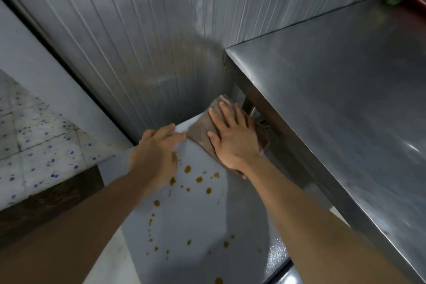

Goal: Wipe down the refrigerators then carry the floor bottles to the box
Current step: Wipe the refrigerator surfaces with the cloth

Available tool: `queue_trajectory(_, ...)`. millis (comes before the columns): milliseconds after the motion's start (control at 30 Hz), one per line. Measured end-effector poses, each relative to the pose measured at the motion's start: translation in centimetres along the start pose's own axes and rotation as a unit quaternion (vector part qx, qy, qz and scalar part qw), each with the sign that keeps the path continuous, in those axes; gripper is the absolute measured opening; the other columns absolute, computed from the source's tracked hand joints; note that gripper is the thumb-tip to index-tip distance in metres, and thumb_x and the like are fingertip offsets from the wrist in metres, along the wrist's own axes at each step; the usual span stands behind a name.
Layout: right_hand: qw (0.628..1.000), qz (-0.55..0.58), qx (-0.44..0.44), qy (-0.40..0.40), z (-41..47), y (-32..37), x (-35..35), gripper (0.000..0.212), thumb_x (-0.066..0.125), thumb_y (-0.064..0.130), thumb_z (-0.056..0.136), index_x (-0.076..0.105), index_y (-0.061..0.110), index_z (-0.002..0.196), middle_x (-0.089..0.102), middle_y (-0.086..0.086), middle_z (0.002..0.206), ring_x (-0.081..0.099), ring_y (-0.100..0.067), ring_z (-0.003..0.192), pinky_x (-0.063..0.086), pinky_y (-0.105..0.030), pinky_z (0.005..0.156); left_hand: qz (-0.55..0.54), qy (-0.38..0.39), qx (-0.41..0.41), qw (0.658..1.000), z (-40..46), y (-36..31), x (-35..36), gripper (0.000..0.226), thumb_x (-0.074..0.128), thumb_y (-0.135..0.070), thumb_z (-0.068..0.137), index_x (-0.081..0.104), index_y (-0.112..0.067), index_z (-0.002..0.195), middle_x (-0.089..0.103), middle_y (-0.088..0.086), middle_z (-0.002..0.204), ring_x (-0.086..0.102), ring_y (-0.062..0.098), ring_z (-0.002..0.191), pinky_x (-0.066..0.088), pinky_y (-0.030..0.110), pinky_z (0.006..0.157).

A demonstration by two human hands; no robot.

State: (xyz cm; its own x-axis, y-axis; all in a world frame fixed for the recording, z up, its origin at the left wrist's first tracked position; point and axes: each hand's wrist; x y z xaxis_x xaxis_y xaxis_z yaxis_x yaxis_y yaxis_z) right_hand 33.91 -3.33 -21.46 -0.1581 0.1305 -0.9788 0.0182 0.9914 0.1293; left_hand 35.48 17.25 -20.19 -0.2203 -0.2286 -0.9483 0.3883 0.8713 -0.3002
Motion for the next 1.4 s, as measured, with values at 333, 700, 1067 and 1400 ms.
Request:
queue_trajectory(333, 1.000, -0.023, 0.013, -0.011, -8.9, -1.7, 1.4, 0.062, 0.009, 0.053, 0.097, 0.014, 0.025, 0.152, 0.014, -0.007, 0.159, 0.019, -0.035, 0.144, 0.013, -0.056, 0.112, -0.022, -0.021, -0.035, 0.999, -0.5, 0.3, -0.1, 0.052, 0.058, -0.025, 0.086, 0.041, -0.027, 0.135, 0.037, -0.012, 0.147, 0.036, 0.018, 0.127, 0.050, 0.042, 0.084)
queue_trajectory(700, 0.997, -0.017, -0.045, -0.053, 5.2, 1.2, -0.6, 0.041, 0.030, 0.041, 0.096, 0.050, 0.020, 0.124, 0.050, -0.007, 0.132, 0.035, -0.029, 0.127, 0.029, -0.047, 0.103, -0.018, -0.044, -0.032, 0.998, -0.3, 0.6, 0.7, 0.052, 0.055, -0.027, 0.085, 0.040, -0.025, 0.135, 0.039, -0.012, 0.145, 0.036, 0.017, 0.126, 0.047, 0.034, 0.083)
queue_trajectory(1067, 0.990, -0.013, -0.139, -0.036, -0.1, 3.0, 1.1, 0.062, 0.012, 0.053, 0.092, 0.016, 0.031, 0.150, 0.016, 0.003, 0.157, 0.005, -0.025, 0.146, 0.006, -0.048, 0.118, -0.031, -0.032, -0.073, 0.996, -5.2, 3.9, -1.9, 0.052, 0.058, -0.003, 0.079, 0.052, -0.014, 0.129, 0.037, 0.007, 0.146, 0.032, 0.029, 0.133, 0.031, 0.047, 0.106)
queue_trajectory(1400, 0.995, -0.048, -0.042, -0.082, 2.9, 5.9, 1.6, 0.049, 0.021, 0.046, 0.094, 0.046, 0.026, 0.130, 0.047, -0.004, 0.135, 0.031, -0.031, 0.132, 0.023, -0.050, 0.108, -0.133, -0.051, -0.096, 0.985, -6.5, 7.8, -1.6, 0.054, 0.057, -0.003, 0.078, 0.052, -0.024, 0.128, 0.052, -0.001, 0.126, 0.039, 0.026, 0.113, 0.038, 0.038, 0.093)
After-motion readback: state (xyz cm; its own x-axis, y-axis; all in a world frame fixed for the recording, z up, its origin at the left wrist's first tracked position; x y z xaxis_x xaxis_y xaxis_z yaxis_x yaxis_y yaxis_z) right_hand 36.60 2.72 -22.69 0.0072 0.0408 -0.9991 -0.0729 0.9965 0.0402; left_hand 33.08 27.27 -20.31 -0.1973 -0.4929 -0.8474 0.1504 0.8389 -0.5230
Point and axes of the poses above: each hand's wrist, its own z-axis towards the middle knuckle, its own x-axis out of the palm, y = z × x
